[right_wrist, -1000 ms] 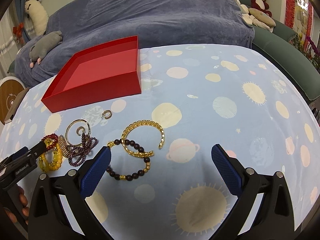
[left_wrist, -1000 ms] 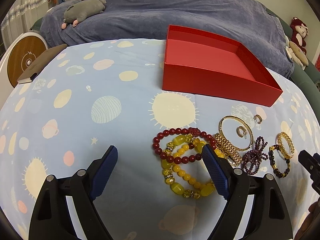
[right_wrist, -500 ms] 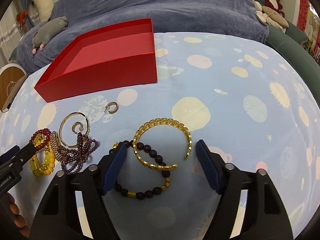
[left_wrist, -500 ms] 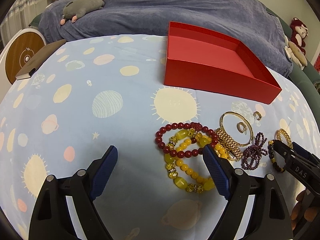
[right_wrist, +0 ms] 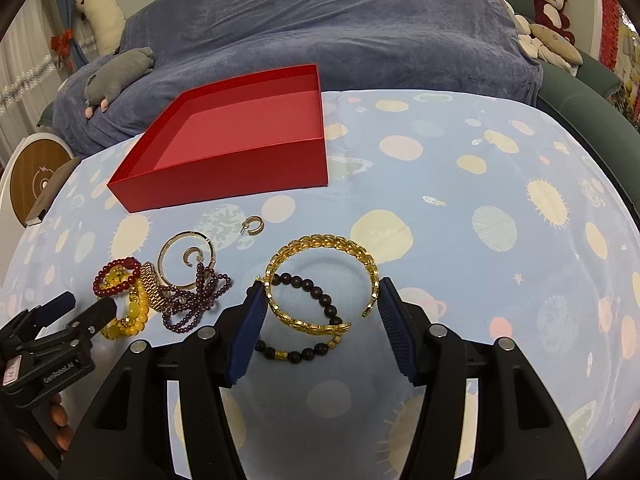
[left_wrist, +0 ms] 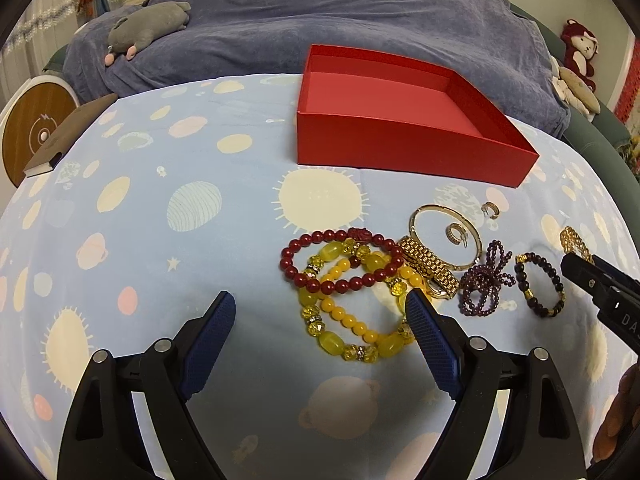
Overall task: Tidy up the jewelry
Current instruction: 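Lower the right tool onto the gold twisted cuff and close on it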
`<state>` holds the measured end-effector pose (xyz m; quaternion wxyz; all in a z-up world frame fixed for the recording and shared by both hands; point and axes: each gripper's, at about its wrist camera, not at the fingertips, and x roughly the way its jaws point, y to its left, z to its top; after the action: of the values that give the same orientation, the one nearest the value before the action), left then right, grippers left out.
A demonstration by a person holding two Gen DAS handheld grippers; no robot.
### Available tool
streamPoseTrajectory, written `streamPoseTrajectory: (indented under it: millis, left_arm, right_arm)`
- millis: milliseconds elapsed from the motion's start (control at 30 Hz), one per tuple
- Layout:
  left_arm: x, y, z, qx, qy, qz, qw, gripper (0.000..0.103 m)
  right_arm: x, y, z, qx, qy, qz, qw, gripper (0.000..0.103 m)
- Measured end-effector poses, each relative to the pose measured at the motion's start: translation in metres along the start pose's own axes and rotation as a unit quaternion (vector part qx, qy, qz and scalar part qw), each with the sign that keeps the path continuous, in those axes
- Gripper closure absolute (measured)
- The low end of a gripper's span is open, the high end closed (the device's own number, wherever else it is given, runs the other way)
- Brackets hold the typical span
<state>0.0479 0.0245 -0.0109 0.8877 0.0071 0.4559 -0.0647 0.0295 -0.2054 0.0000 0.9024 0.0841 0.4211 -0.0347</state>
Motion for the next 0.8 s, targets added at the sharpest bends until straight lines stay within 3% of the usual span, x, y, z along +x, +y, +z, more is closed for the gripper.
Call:
streamPoseTrajectory:
  millis: [167,367,667,800]
  left_arm:
    - [0.008,0.010,0.004,-0.009,0.002,0.016,0.9998,0.021]
    - [0.011,0.022,0.006,-0.043,0.012,-0.001,0.9990,0.022]
    - [-0.008,-0.026,0.002,0.012,-0.011,-0.038,0.9992,0.022]
    - [-0.002,-0.054,0.003,0.035,-0.007,-0.048,0.9982,0.030]
  right_arm:
    - [-0.004,-0.005,-0.004,0.006,0.003,0.005,1.000,0.049]
    - [-0.008,-0.006,-0.005,0.007,0.004,0.013,1.000,0.049]
    - [-0.010,-0.009,-0.009,0.004,0.006,0.003,1.000,0.049]
    - [-0.017,-0.013,-0.012,-0.001,-0.001,-0.001,1.000,0.049]
